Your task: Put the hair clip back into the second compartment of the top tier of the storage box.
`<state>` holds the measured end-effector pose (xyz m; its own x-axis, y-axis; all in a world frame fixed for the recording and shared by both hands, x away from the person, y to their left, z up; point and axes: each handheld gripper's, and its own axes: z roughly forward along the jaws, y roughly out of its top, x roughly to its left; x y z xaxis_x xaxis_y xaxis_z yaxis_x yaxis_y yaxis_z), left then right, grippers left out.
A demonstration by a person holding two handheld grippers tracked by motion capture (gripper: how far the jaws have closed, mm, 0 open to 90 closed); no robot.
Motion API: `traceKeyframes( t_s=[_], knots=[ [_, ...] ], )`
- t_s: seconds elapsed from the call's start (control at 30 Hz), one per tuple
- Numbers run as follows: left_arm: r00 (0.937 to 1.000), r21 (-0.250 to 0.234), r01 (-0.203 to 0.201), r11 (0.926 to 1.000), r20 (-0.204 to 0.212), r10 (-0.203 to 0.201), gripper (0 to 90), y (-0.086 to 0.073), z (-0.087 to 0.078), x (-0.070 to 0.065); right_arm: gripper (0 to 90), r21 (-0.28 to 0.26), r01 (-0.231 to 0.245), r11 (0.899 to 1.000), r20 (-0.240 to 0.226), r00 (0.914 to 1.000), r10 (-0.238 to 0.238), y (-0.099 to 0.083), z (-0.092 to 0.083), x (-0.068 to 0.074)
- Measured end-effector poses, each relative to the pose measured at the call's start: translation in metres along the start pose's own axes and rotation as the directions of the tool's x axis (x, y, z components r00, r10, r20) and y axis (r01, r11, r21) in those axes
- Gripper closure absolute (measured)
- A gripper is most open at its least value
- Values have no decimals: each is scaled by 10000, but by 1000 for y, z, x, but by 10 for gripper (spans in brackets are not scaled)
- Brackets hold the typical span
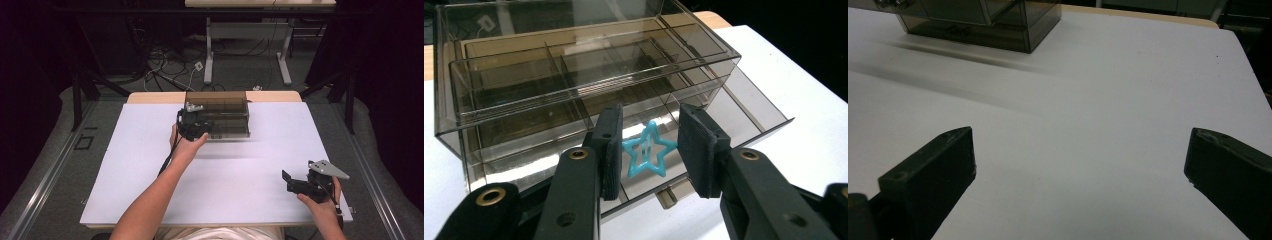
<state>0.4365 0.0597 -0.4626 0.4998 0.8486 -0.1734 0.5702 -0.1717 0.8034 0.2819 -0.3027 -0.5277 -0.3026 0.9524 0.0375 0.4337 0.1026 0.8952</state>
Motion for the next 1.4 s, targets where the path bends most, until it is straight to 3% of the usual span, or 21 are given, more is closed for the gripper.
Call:
traceKeyframes(
  t_s=[0.4,0.77,1.03,1.1,1.4],
  knots=[
    [9995,-205,-300,9993,38,301,629,-2,11,-1,0,7,-14,10000,-55,10000,14,0,0,0],
    [9997,-328,-180,9993,141,185,630,-3,20,-2,0,57,24,10000,-81,10000,-23,0,0,0],
    [9999,-373,-104,9992,35,105,629,-5,27,-2,0,125,120,9999,-62,9999,-119,0,0,-1],
    [9999,-375,-131,9992,-36,129,629,-5,28,-1,0,-72,136,9999,-33,9999,-136,-1,2,0],
    [9999,-385,-96,9992,-65,94,628,-6,32,-2,0,131,128,9998,-74,9999,-127,0,0,-1]
  ],
)
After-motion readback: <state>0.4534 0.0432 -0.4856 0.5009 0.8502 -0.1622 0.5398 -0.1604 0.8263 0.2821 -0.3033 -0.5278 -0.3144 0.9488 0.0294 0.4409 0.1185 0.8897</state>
